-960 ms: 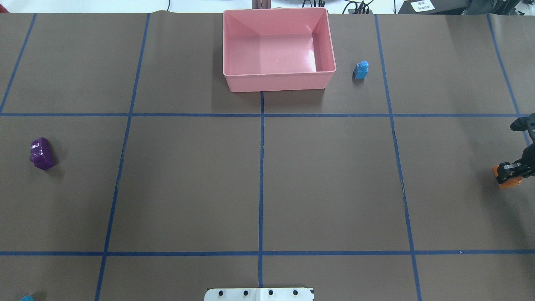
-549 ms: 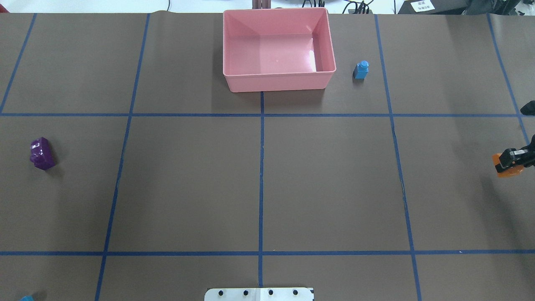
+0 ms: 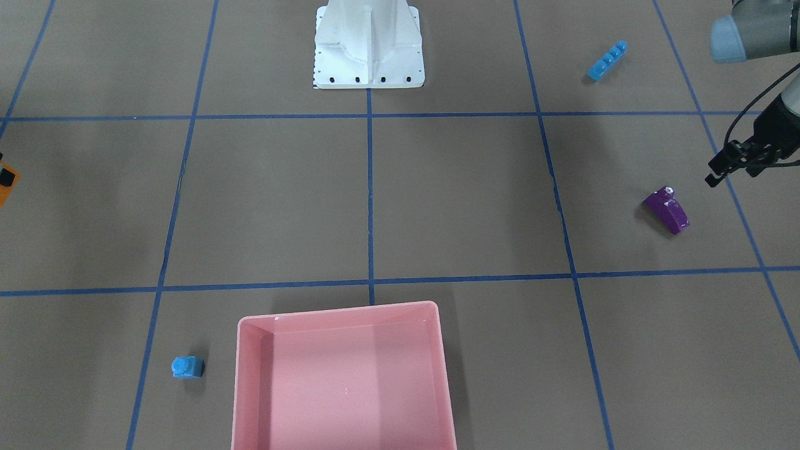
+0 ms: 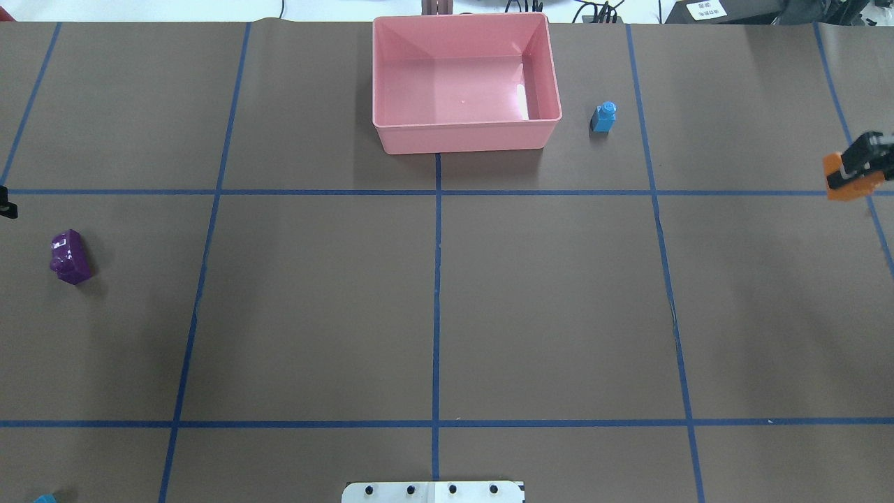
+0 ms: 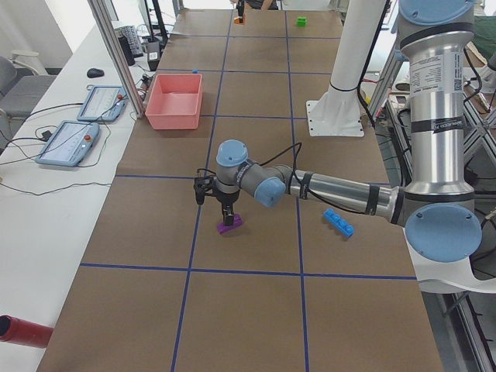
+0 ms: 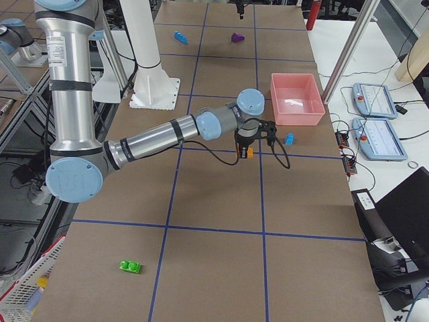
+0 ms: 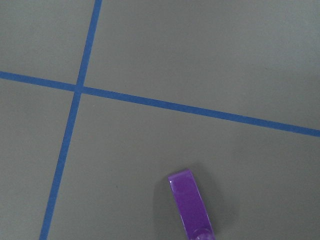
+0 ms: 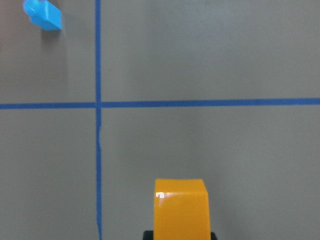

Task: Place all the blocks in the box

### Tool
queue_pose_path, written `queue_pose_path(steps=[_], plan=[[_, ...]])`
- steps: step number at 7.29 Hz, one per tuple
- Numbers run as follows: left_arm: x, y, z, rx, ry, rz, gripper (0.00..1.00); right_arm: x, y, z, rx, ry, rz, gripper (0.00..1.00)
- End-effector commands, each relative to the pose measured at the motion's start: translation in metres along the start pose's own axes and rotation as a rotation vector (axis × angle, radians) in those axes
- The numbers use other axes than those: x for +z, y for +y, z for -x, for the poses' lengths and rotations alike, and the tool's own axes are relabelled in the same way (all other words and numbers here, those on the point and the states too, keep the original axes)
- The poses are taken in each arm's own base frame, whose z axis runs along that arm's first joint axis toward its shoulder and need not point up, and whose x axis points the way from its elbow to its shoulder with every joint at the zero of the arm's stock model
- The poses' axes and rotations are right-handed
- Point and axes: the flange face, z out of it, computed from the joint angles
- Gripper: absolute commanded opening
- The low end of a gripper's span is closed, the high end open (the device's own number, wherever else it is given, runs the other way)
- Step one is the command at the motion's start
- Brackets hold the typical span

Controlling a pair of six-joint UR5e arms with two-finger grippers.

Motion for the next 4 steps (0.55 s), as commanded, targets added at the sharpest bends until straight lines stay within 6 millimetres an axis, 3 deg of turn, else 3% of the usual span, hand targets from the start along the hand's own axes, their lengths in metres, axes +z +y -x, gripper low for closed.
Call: queue_pose_path(steps=[1, 2, 4], plan=[[0.036, -0.009, -0.005, -0.038, -0.038, -0.036, 0.97, -0.053, -0.068, 0.09, -0.015, -0.029, -0.037, 0.0], [0.055, -0.023, -0.016, -0.082, -0.019, -0.043, 0.97, -0.067, -0.095, 0.131, -0.023, -0.022, -0.038, 0.0], [0.094, -0.013, -0.03, -0.061, -0.064, -0.056, 0.97, -0.081, -0.143, 0.203, -0.055, -0.018, -0.058, 0.0]])
